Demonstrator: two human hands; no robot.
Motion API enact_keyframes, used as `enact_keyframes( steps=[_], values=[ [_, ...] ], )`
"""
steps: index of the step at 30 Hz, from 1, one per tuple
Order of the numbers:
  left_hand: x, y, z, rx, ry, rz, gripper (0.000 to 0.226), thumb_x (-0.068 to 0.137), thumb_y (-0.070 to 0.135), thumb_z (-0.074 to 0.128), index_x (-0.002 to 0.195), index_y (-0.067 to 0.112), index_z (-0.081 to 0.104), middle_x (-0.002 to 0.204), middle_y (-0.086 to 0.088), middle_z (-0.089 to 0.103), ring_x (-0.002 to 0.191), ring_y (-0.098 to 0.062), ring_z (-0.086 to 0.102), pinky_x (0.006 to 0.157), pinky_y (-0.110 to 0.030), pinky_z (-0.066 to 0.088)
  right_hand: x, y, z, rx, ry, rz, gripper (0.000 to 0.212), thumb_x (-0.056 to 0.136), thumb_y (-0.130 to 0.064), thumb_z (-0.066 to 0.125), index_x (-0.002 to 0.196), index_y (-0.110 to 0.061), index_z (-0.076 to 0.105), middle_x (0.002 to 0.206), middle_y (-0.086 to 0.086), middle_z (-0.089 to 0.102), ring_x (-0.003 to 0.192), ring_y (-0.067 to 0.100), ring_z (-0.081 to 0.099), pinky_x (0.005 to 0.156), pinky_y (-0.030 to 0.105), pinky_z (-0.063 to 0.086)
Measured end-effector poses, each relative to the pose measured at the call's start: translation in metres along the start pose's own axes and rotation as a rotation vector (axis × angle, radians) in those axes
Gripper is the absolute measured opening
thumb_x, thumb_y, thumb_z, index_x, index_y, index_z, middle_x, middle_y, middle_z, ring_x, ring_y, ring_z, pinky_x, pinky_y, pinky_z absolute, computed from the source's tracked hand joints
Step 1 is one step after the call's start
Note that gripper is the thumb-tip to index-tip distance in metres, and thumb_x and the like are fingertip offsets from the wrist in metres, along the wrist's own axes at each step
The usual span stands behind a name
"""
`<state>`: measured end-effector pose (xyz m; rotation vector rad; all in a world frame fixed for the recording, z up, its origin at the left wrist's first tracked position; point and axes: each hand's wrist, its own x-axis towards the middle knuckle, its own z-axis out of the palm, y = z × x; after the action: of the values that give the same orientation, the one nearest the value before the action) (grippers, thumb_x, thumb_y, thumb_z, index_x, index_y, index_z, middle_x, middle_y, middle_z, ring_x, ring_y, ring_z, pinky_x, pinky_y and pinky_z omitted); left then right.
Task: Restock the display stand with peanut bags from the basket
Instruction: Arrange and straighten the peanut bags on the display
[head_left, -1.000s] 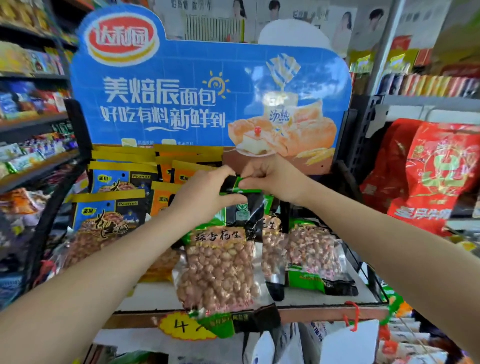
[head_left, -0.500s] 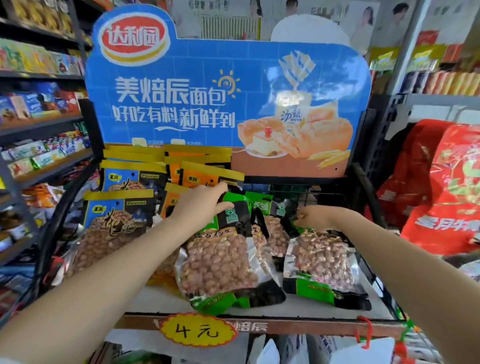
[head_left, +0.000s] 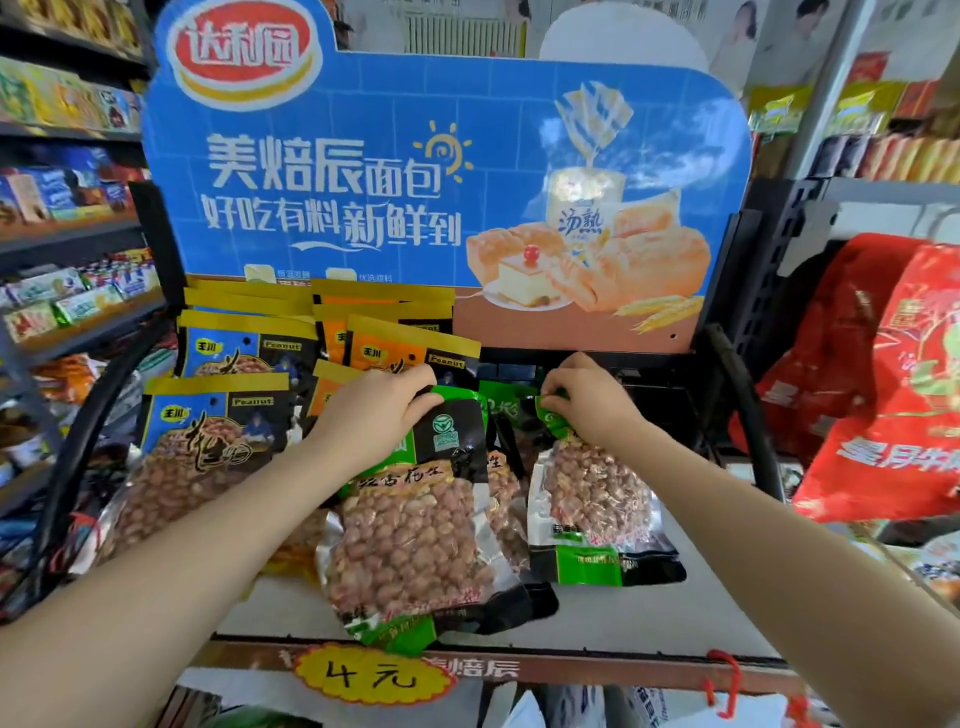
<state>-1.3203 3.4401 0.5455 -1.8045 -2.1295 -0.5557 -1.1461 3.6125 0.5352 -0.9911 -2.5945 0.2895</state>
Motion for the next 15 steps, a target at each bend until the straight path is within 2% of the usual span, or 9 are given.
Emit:
enact_keyframes(
  steps=[2, 4, 8, 10, 12, 15],
  values=[
    [0.000, 0.001, -0.002, -0.018, 0.001, -0.005, 0.022, 0.095, 0.032, 0.044, 0.099, 0.013, 0.055, 0.052, 0.005, 0.045, 0.044, -0.013, 0.042, 0.040, -0.026, 0.022, -0.006, 0.000, 0.010, -0.036, 0.052, -0.019, 0.019, 0.093, -0.019, 0.052, 0.095, -0.003, 0.063, 0.123, 0.010, 0.040, 0.090, 0.030, 0.055, 0.077, 0.035, 0.044],
    [0.000, 0.002, -0.005, -0.038, 0.023, -0.002, 0.021, 0.095, 0.031, 0.045, 0.098, 0.013, 0.056, 0.051, 0.005, 0.045, 0.043, -0.013, 0.041, 0.040, -0.025, 0.023, -0.009, 0.002, 0.018, -0.012, 0.099, 0.050, 0.020, 0.093, -0.019, 0.053, 0.092, -0.002, 0.063, 0.122, 0.011, 0.039, 0.087, 0.031, 0.055, 0.077, 0.037, 0.047],
    [-0.003, 0.000, -0.013, -0.113, 0.041, 0.000, 0.018, 0.094, 0.028, 0.047, 0.095, 0.013, 0.057, 0.050, 0.002, 0.047, 0.041, -0.013, 0.041, 0.043, -0.028, 0.030, -0.009, 0.004, 0.010, 0.108, 0.275, 0.146, 0.019, 0.093, -0.023, 0.053, 0.090, -0.008, 0.065, 0.104, 0.009, 0.051, 0.082, 0.030, 0.056, 0.066, 0.036, 0.047],
    [-0.002, -0.002, -0.018, -0.193, 0.010, -0.019, 0.016, 0.094, 0.026, 0.048, 0.092, 0.012, 0.057, 0.049, 0.001, 0.046, 0.039, -0.012, 0.038, 0.043, -0.027, 0.028, -0.003, 0.004, 0.000, 0.122, 0.331, 0.152, 0.020, 0.093, -0.024, 0.052, 0.094, -0.010, 0.066, 0.103, 0.010, 0.057, 0.084, 0.030, 0.058, 0.068, 0.037, 0.050],
    [-0.001, -0.005, -0.022, -0.230, -0.029, -0.016, 0.015, 0.094, 0.025, 0.048, 0.090, 0.013, 0.057, 0.050, 0.000, 0.048, 0.039, -0.011, 0.036, 0.044, -0.024, 0.023, 0.003, -0.001, -0.003, 0.043, 0.319, 0.147, 0.021, 0.093, -0.024, 0.052, 0.094, -0.009, 0.067, 0.106, 0.011, 0.055, 0.088, 0.032, 0.058, 0.070, 0.040, 0.052],
    [-0.001, -0.007, -0.024, -0.255, -0.065, -0.025, 0.014, 0.094, 0.026, 0.048, 0.088, 0.017, 0.057, 0.050, 0.001, 0.047, 0.039, -0.011, 0.035, 0.044, -0.025, 0.023, 0.008, -0.010, 0.013, -0.219, 0.216, 0.074, 0.021, 0.092, -0.021, 0.052, 0.098, -0.008, 0.067, 0.110, 0.011, 0.054, 0.102, 0.032, 0.052, 0.067, 0.036, 0.045]
  ],
)
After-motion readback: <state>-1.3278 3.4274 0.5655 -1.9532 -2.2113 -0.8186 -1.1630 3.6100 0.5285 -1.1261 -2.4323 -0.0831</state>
